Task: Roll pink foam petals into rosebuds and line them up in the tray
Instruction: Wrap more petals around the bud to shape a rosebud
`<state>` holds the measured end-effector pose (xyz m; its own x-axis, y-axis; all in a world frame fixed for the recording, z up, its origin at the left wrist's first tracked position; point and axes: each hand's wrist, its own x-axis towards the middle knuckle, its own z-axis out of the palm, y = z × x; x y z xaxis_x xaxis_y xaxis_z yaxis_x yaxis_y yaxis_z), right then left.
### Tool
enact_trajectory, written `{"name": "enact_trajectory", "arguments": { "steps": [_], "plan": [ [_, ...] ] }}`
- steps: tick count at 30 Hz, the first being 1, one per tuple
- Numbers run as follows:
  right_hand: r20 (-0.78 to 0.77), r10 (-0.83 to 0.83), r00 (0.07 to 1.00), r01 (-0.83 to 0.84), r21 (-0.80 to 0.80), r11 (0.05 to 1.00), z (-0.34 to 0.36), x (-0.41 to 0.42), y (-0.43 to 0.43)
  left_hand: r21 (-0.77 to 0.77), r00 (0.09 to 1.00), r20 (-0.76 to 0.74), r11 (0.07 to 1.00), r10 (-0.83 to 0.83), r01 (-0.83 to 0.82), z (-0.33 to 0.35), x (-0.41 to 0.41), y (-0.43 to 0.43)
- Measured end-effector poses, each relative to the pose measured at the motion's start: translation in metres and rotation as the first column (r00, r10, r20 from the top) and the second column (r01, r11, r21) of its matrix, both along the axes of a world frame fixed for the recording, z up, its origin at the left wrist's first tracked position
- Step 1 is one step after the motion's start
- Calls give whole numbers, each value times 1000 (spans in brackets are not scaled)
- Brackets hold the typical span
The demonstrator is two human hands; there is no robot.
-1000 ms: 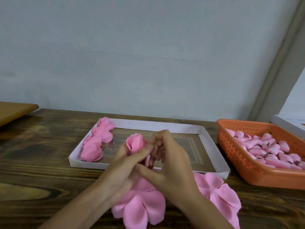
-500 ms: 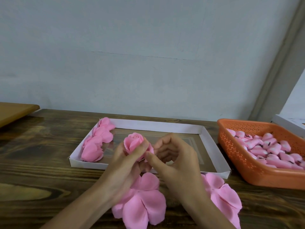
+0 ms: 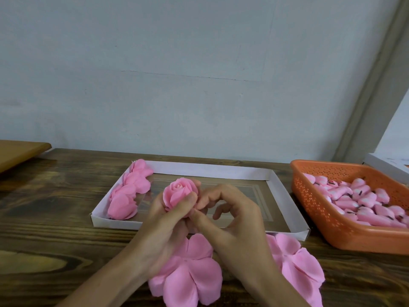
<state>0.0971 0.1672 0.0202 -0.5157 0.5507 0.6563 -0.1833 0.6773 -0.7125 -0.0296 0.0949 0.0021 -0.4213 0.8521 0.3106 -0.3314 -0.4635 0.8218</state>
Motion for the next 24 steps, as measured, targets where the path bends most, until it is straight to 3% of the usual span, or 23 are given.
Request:
{"name": "enact_trajectory", "arguments": {
  "steps": [13,24],
  "plan": [
    [-76,-114,990,105,-114,988,-1,-1,-8,8,998,47,999,-39,39,-3,-3,0],
    [-36,-100,994,99,-31,995,-2,0,-7,23,998,33,999,-51,50,0,-1,0]
  ]
}}
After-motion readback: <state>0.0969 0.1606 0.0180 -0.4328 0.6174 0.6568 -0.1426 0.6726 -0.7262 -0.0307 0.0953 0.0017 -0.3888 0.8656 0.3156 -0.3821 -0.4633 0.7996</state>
